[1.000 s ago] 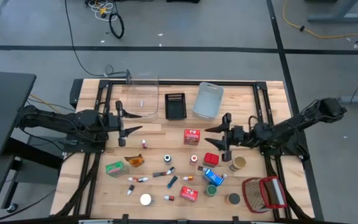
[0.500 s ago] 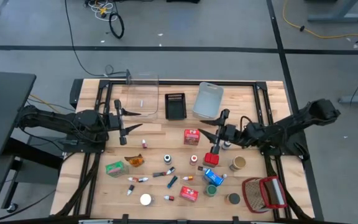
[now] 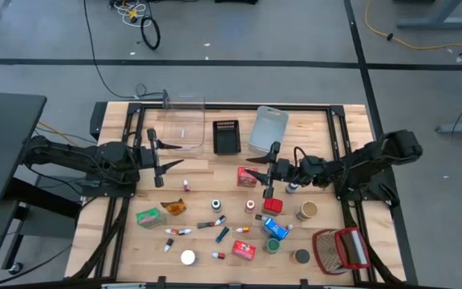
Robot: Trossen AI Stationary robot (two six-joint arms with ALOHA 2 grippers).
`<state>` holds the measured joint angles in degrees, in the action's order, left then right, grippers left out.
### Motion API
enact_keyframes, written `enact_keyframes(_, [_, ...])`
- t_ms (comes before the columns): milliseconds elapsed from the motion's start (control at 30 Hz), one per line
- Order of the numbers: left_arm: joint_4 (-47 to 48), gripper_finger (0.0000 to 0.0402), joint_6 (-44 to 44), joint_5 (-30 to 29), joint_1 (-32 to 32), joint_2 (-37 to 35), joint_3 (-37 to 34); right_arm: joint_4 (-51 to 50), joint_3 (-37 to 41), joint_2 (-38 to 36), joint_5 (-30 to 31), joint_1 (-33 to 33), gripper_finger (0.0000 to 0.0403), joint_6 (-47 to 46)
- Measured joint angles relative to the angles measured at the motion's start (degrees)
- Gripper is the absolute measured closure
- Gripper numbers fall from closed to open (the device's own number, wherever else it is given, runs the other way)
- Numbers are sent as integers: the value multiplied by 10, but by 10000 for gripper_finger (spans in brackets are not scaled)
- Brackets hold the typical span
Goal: Pick & Place Kitchen Items
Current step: Put the orange seasoning pack into the transparent bin
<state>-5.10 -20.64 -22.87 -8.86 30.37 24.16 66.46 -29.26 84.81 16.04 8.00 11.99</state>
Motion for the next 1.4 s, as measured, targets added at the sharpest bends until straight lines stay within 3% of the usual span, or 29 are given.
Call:
enact_keyframes(133, [0,206,8,10,0,0,0,30,0,3,6,-11,238,4])
enact_keyframes(400, [0,209,76,46,0,0,0,54,-23,3,-68,-35,238,7])
enact_keyframes(733, [-4,211,155,151,0,29,0,-67,-97,3,-80,-50,238,5])
enact_keyframes(1067, [49,205,169,146,-2,97,60,-194,-163,3,-80,-57,238,6])
enact_keyframes(1400, [88,218,173,146,-2,145,105,-213,-170,3,-81,-66,238,7])
